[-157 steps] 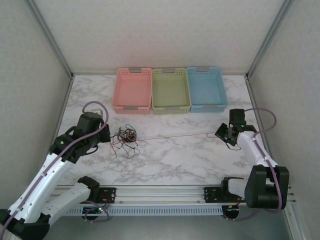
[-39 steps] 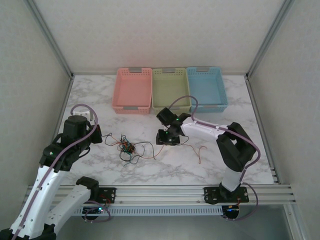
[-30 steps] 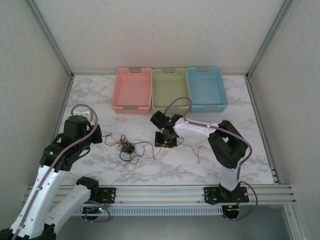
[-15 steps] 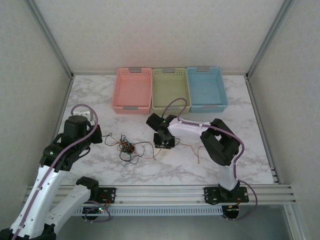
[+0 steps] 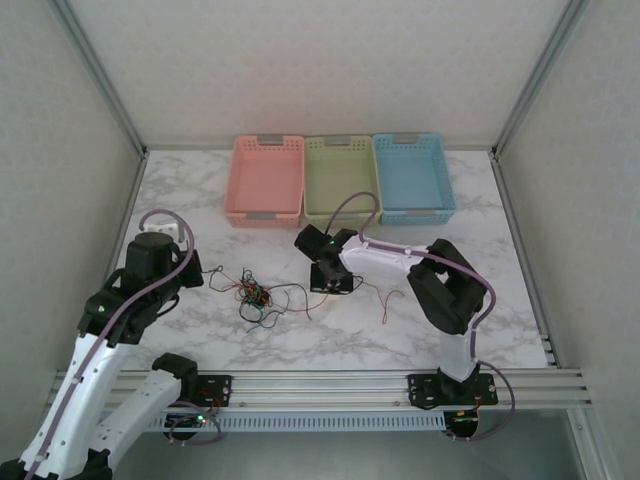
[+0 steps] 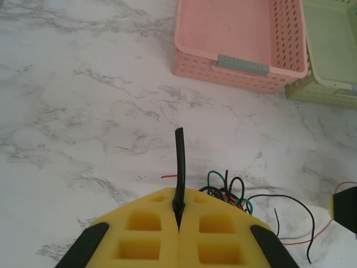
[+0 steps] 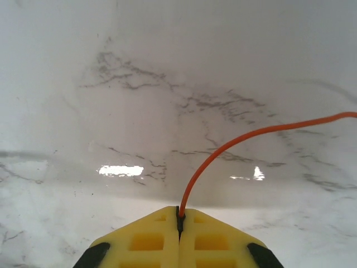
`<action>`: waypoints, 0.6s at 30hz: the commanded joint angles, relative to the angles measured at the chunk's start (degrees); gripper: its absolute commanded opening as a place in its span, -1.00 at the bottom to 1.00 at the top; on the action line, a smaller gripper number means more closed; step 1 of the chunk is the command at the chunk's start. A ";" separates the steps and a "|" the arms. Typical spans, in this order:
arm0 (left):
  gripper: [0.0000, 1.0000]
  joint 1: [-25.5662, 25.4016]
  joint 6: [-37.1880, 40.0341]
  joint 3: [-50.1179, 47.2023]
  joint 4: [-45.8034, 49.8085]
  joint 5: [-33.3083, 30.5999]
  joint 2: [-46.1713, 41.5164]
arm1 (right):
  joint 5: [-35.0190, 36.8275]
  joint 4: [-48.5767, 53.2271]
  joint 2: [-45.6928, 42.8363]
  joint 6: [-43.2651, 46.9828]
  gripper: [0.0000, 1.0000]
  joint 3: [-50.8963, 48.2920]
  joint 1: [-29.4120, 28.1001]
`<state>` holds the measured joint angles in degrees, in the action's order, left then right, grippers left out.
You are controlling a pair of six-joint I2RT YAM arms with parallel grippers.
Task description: Untangle the cables
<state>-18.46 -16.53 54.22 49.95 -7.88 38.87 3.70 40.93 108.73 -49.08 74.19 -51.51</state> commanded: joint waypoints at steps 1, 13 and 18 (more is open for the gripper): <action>-1.00 0.77 -0.69 -0.69 -0.24 -3.90 -1.42 | 5.73 1.59 -5.79 2.56 -1.00 -2.65 3.29; -1.00 0.79 -2.08 -0.01 1.39 -14.00 -5.93 | 7.36 0.26 -23.12 12.05 -1.00 -19.55 33.05; -1.00 0.79 -2.63 0.23 2.06 -18.14 -8.98 | 6.36 -0.89 -24.44 14.57 -1.00 -22.03 42.17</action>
<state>-18.50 -18.46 54.19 50.52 -17.30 32.16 7.35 39.66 84.82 -37.74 53.89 -13.15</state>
